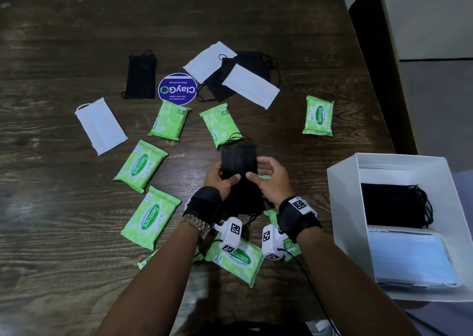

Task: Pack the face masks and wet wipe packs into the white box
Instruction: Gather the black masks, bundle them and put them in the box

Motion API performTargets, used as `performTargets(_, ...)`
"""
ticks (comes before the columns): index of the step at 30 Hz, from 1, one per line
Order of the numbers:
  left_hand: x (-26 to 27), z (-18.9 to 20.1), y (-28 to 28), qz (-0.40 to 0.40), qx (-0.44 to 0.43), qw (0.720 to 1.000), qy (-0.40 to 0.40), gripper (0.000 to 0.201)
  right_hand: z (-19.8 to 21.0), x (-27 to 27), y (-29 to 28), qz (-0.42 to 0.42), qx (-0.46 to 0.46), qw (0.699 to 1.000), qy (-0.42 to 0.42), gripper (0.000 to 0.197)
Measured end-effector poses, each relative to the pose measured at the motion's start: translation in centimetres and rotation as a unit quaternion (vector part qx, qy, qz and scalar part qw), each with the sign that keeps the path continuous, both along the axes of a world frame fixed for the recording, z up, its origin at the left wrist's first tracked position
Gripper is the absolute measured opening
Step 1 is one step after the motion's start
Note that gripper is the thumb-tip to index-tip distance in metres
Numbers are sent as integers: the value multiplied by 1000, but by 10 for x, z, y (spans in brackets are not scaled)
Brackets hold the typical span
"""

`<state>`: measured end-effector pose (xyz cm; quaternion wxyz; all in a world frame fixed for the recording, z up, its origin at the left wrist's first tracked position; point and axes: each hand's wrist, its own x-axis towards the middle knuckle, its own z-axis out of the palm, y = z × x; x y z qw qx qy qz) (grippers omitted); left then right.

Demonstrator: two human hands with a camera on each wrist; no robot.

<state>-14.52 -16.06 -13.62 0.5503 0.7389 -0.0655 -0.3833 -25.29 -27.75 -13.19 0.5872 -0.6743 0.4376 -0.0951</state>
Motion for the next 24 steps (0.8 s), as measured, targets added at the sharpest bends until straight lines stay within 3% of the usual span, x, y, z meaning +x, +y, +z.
performTargets(2,2,7,2,-20,-25,999,-7,37,6,-1,-2,-14,13,1000,1,72)
performTargets(4,6,12,7,-22,-61,998,9,42,12,-1,-4,12,54,998,-37,79)
performTargets(7,13,24,17,5,-82,996,28,41,25,7,-4,87,79,989,-95,71)
performTargets(12,35,44,39,36,-86,993,-67,27,41,54,21,126,40,979,-155,34)
performTargets(13,41,48,43,47,-91,991,-83,25,43,65,29,135,27,978,-159,36)
performTargets(15,52,57,54,71,-99,987,-107,38,47,81,43,141,3,976,-168,40)
performTargets(19,68,54,79,107,-114,979,-131,29,37,96,62,182,-9,966,-182,35)
performTargets(24,78,37,92,81,-100,987,-92,41,24,101,72,231,11,961,-150,41)
